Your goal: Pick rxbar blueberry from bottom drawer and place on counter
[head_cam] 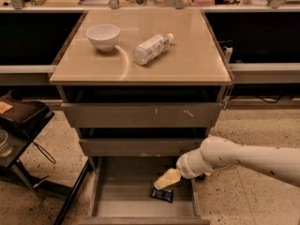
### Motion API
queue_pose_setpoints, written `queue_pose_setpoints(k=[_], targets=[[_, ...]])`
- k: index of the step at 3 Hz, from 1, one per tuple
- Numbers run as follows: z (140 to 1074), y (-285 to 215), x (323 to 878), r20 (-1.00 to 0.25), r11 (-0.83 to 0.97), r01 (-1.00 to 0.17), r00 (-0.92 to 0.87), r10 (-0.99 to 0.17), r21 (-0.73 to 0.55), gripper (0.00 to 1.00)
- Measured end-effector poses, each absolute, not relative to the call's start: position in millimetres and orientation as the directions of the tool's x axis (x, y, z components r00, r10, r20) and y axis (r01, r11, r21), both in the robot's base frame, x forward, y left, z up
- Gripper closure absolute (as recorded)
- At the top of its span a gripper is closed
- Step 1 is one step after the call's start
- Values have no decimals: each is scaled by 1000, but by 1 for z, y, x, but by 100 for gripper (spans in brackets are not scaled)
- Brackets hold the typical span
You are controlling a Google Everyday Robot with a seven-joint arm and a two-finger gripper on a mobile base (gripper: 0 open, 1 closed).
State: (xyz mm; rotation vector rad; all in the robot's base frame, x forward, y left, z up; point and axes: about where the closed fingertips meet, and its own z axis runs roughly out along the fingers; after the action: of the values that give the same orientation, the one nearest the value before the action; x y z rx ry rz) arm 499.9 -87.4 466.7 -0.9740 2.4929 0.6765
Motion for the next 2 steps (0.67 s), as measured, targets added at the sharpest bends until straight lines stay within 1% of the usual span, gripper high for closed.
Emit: queue_pose_setpoints(k=[1,2], targets=[[468,-90,520,-539,680,-689,-683,-493,251,0],[468,-90,520,-539,680,-689,-683,-493,251,0]])
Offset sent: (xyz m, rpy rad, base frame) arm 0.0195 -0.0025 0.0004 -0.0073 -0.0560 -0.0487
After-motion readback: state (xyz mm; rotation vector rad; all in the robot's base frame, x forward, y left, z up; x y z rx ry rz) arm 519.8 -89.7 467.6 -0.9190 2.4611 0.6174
